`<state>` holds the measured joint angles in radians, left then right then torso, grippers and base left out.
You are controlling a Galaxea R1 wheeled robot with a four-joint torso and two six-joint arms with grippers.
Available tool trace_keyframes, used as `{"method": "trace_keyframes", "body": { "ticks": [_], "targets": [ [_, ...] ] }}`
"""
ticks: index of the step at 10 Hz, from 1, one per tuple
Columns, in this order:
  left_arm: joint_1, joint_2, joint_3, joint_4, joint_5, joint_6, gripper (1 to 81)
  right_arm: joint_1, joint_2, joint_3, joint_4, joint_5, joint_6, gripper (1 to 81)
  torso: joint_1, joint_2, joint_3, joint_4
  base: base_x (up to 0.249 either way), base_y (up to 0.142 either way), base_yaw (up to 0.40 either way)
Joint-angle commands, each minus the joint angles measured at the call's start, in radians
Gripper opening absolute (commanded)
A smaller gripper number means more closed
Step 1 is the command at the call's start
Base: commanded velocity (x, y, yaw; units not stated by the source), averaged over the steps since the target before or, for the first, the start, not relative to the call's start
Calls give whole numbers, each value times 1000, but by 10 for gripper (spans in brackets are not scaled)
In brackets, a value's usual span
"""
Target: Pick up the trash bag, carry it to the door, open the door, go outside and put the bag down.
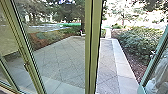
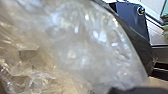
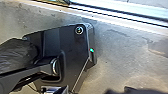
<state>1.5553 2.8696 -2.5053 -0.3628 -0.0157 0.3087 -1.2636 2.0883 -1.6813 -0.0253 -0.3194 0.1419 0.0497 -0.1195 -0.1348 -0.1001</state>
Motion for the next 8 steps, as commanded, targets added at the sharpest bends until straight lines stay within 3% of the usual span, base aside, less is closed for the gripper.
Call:
{"method": "trace_keyframes", "body": {
  "ticks": [1,5,8],
  "targets": [
    [-39,25,-55,1,68,1,10,-42,35,54,-17,98,-19,811,0,0,0,0,0,0,0],
    [-37,54,-83,4,68,1,10,-99,205,-3,-53,137,-25,811,0,0,0,0,0,0,0],
    [-44,59,-83,5,68,4,10,-141,349,-168,-44,161,-22,811,-1,0,0,0,0,0,0]
  ]
}}
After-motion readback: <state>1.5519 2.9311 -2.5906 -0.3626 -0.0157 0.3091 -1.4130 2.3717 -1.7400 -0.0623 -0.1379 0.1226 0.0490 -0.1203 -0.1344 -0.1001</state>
